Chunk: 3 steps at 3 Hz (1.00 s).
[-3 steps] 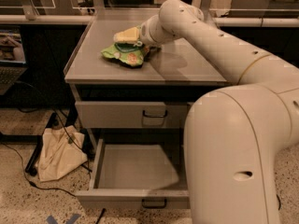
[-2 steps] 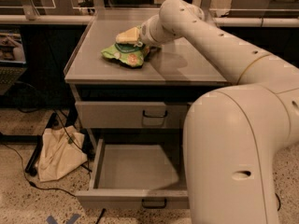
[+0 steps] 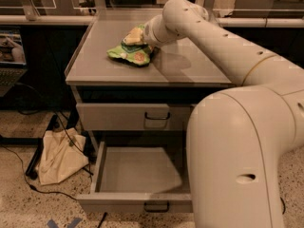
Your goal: Place green rice chip bag into middle drawer
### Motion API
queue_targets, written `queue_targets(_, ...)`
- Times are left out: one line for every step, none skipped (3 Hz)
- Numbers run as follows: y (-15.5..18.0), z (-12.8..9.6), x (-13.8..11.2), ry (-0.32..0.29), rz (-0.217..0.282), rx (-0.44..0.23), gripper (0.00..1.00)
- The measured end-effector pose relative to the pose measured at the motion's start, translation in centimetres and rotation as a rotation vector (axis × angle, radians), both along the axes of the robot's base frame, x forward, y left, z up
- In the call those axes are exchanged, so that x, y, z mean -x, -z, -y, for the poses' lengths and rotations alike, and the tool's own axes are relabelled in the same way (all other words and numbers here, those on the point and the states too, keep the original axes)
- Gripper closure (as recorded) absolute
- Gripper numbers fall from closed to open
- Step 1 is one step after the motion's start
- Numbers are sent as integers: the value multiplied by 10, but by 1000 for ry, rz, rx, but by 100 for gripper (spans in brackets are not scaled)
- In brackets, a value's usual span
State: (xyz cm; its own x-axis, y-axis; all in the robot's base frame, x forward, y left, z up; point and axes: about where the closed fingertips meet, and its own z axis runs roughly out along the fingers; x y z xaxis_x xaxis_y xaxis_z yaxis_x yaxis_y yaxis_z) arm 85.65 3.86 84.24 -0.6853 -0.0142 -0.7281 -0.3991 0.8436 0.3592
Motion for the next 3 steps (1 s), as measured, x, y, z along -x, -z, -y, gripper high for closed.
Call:
queue_targets(0,0,0,0,0,0,87)
queue_targets(-3,0,0,0,0,0,100)
queue_targets(-8,0,0,0,0,0,100)
